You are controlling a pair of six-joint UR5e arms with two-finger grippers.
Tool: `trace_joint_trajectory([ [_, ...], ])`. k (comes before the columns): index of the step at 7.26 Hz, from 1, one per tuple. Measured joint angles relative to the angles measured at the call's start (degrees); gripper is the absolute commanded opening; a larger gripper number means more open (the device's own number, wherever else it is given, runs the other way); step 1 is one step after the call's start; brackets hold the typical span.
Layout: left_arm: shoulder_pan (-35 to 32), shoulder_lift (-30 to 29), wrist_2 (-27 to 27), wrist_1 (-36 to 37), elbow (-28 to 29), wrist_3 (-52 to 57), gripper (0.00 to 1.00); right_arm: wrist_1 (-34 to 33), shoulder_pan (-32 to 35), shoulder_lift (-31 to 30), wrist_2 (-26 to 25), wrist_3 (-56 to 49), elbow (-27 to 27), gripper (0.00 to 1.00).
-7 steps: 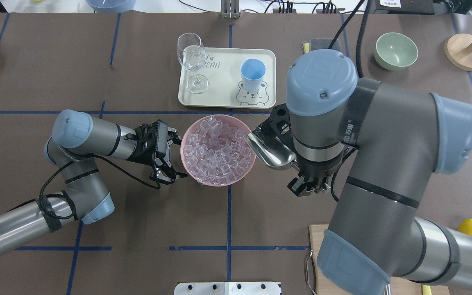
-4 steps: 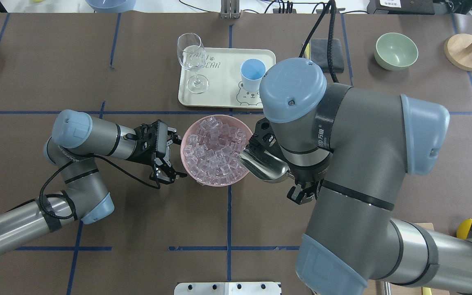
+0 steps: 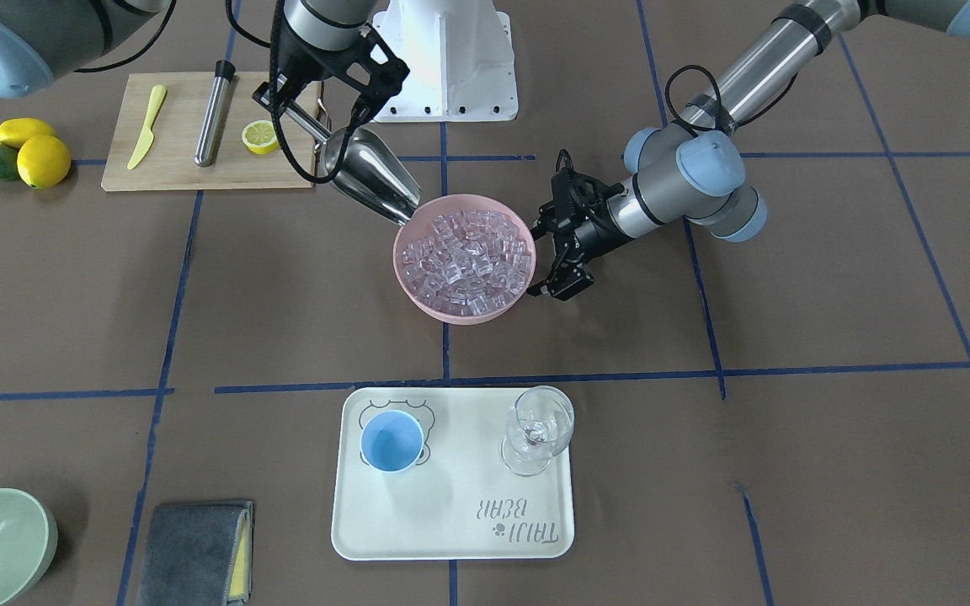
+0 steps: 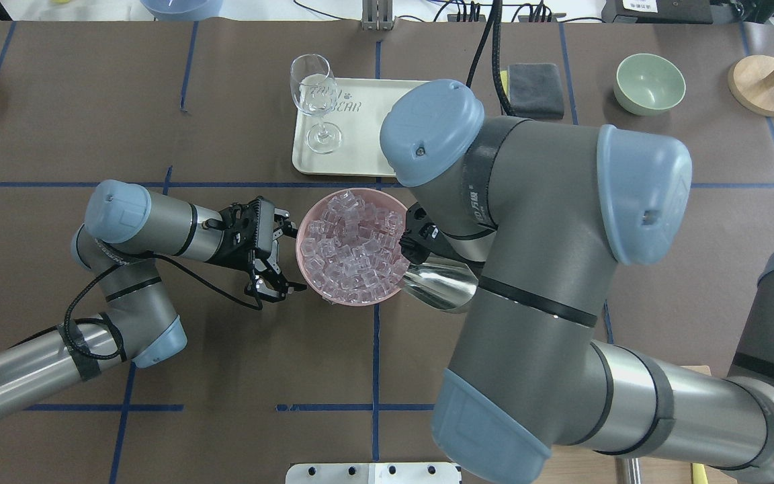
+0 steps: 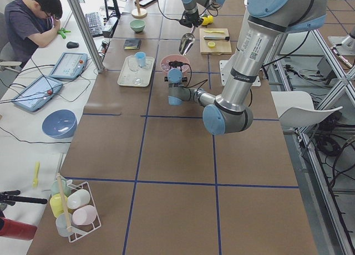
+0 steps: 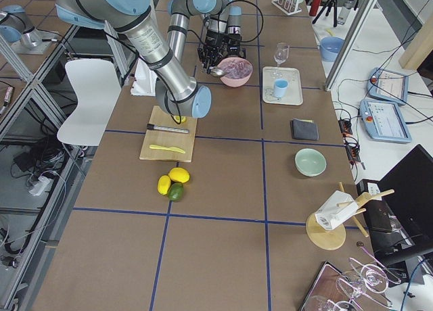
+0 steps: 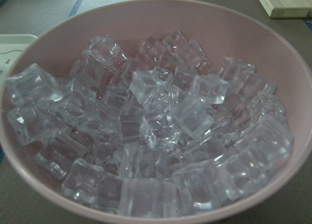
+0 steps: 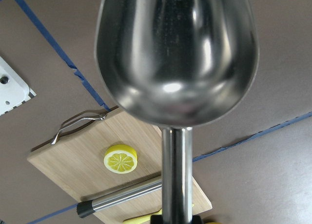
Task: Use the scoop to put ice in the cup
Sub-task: 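Lift the scoop with the right gripper and carry it over the bowl, then dig the scoop into the ice with the right gripper while left holds bowl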
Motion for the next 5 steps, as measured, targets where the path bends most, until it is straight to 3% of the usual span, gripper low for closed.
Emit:
trace_joint_trajectory([
  [5,0.00,-0.02,0.00,0.01,0.02,0.00,1.00,-1.01,0.59,8.49,0.59,-0.84,-14.55,0.00],
])
